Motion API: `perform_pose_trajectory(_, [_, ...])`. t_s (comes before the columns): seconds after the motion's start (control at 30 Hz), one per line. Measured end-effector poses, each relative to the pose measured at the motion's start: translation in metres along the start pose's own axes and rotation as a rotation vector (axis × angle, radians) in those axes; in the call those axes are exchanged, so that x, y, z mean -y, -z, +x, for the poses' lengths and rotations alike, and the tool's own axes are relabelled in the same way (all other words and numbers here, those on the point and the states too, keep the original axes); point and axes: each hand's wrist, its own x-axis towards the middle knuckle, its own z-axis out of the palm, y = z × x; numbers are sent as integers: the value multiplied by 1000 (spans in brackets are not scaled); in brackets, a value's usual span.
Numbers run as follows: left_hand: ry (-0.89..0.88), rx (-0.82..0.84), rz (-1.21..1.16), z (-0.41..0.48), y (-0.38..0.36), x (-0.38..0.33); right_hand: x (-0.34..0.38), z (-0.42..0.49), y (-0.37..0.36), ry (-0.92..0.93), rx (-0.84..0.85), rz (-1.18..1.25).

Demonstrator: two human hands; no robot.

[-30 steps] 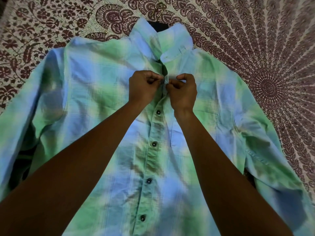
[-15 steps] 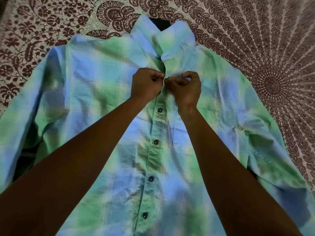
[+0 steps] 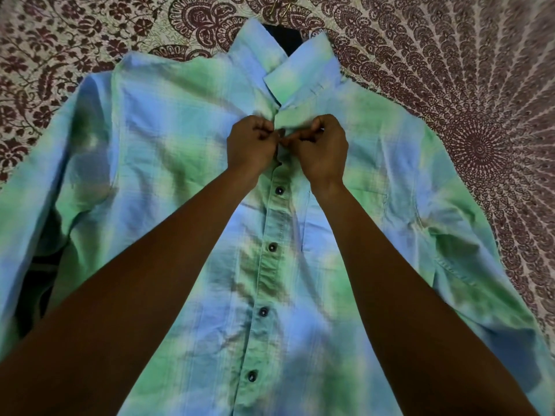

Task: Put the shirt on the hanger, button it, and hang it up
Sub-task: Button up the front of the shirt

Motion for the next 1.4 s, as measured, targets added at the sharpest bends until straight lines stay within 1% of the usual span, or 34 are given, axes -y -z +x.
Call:
perform_pose_trajectory(0.07, [-14, 2, -40, -1, -1, 2, 2, 6, 0, -127, 26, 100])
perform_pose_trajectory(0.13, [-27, -8, -101, -2, -2, 4, 3, 10, 0, -261, 69, 250])
perform_pose_trajectory(0.23, [-53, 34, -150, -4, 1, 6, 5, 11, 0, -387, 97, 435])
perform_pose_trajectory(0.3, [-67, 65, -103, -4, 3, 6, 1, 13, 0, -426, 99, 454])
perform_pose_trajectory(0.4, [-107, 48, -9, 0, 3, 3, -1, 13, -1, -458, 119, 459])
perform_pose_trajectory(0.5, [-87, 49, 16, 5, 0, 3, 5, 12, 1, -573, 150, 517])
perform_pose_trajectory(0.53, [-69, 41, -8, 6, 0, 5, 7, 12, 1, -572, 168, 497])
perform_pose_trajectory(0.57, [-59, 25, -30, 6, 1, 8, 7, 14, 1, -525, 175, 437])
perform_pose_trajectory(0.63, [-77, -14, -48, 5, 3, 15, 9, 15, 1, -378, 171, 293])
perform_pose_trajectory(0.7, [-105, -29, -42, 4, 4, 18, 8, 13, 2, -279, 177, 201])
perform_pose_trajectory(0.77, [-131, -18, -40, 4, 3, 18, 4, 13, 4, -208, 140, 100])
perform_pose_trajectory(0.8, [-141, -11, -39, 4, 2, 18, 2, 13, 5, -201, 120, 66])
perform_pose_trajectory(0.9, [-161, -23, 8, 6, -2, 18, -2, 13, 4, -257, 136, 113])
perform_pose_trajectory(1.0, [-228, -23, 76, 3, -2, 15, -1, 15, 0, -302, 165, 152])
perform_pose_trajectory(1.07, [-236, -18, 81, 4, -2, 12, 3, 17, -1, -385, 183, 224])
perform_pose_trajectory(1.17, [-128, 1, -23, 8, -3, 8, 14, 19, 3, -620, 199, 402])
perform_pose_trajectory(1.23, [-52, 26, -121, 12, -3, 5, 20, 22, 7, -712, 225, 468])
perform_pose_trajectory(1.3, [-53, 48, -164, 13, -1, 7, 22, 23, 10, -719, 253, 465])
perform_pose_trajectory(1.4, [-129, 46, -69, 8, -1, 13, 18, 20, 9, -635, 278, 387])
